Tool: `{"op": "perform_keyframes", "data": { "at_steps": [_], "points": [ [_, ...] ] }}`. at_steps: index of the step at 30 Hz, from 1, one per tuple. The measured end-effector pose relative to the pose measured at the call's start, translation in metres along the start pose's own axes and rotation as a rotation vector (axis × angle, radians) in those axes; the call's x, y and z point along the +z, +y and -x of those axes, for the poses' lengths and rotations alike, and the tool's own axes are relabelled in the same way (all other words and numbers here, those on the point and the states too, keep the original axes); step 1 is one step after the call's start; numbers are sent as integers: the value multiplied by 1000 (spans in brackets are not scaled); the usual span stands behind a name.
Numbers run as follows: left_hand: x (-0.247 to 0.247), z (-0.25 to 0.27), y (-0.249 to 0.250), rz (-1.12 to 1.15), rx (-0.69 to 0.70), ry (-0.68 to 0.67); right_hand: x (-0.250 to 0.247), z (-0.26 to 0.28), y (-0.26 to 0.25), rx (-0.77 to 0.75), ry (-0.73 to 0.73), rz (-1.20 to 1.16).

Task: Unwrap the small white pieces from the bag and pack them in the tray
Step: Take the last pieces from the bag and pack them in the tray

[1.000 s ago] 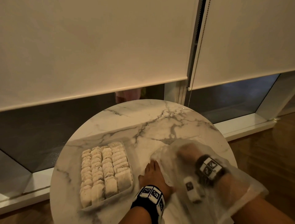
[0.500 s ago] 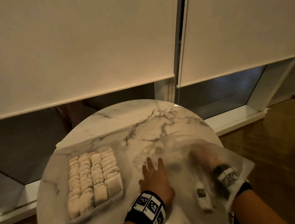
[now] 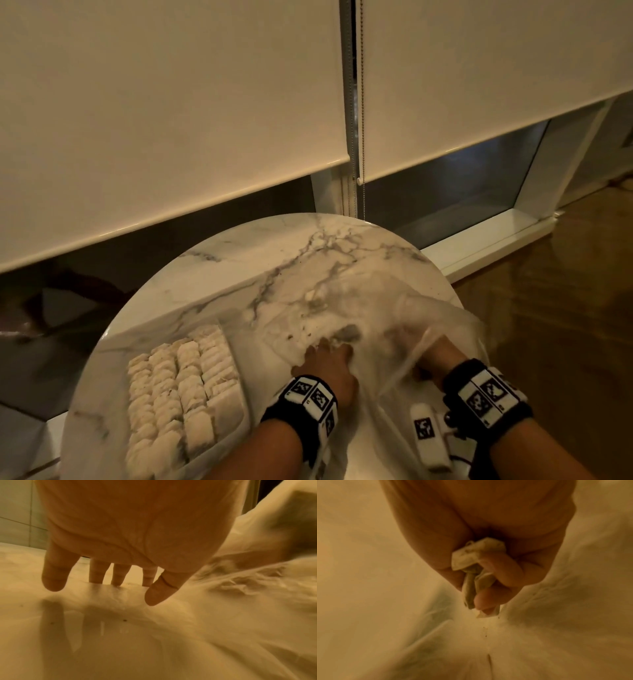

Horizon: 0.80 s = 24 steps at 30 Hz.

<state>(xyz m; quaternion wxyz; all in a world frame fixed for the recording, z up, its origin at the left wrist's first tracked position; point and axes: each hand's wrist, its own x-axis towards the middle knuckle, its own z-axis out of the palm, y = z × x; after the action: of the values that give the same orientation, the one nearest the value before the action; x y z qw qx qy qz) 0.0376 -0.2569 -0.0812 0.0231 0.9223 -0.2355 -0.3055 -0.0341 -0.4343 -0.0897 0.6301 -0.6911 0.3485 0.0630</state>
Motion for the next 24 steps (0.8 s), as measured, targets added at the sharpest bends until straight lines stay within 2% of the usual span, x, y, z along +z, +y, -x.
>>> {"op": "perform_keyframes", "data": {
  "at_steps": [4, 7, 15, 21, 24],
  "points": [
    [-7, -13, -12, 21, -11, 15, 7, 9, -5, -48, 4, 8],
    [-7, -14, -16, -4, -20, 44, 9, 12, -6, -14, 27, -48],
    [10, 1, 5, -173, 36, 87, 8, 20, -8, -33, 43, -68],
    [11, -1, -1, -78, 66, 90, 11, 23, -11, -95, 13, -61],
    [11, 0, -4, -64, 63, 86, 16, 15, -17, -144, 0, 39]
  ]
}}
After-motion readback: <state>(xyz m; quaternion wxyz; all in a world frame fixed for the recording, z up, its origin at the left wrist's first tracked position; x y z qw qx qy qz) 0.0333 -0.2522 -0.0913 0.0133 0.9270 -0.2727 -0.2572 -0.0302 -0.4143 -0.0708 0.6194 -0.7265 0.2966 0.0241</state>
